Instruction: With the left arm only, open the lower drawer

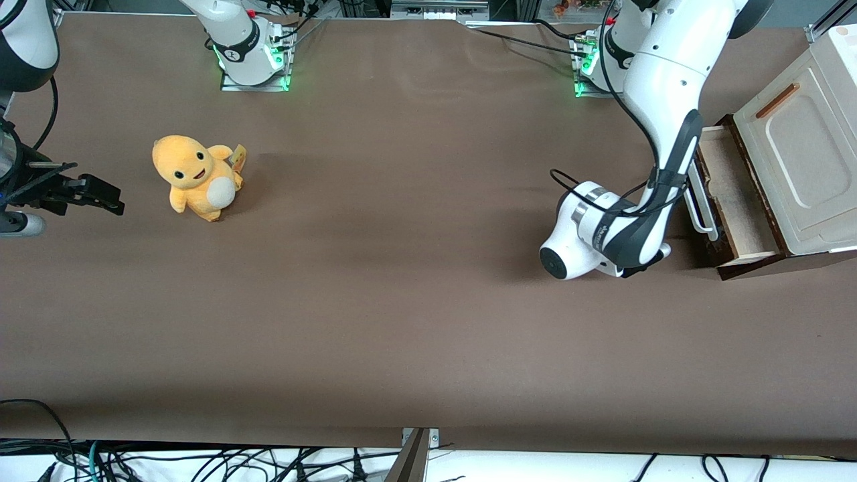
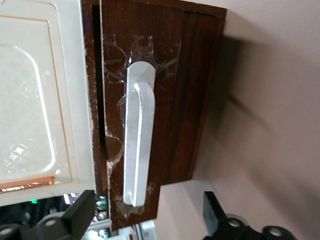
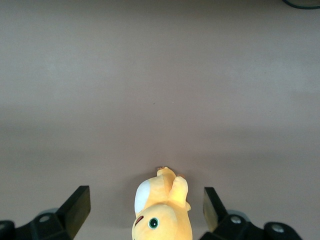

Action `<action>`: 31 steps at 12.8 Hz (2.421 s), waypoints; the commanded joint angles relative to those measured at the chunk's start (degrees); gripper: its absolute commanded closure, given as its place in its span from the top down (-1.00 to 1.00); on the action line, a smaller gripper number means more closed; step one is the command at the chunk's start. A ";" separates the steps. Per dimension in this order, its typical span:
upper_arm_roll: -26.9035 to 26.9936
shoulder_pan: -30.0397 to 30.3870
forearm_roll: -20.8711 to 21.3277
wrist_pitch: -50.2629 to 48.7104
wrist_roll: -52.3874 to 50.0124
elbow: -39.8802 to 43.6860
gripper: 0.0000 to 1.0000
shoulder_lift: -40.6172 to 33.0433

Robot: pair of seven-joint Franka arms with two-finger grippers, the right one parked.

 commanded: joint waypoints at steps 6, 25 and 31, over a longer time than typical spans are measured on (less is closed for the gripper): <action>-0.27 1.46 -8.31 -1.29 13.42 13.22 1.00 -0.48; -0.27 15.08 -30.81 7.75 51.67 33.45 1.00 -2.94; 1.74 16.76 -30.73 10.48 58.88 33.45 1.00 -3.12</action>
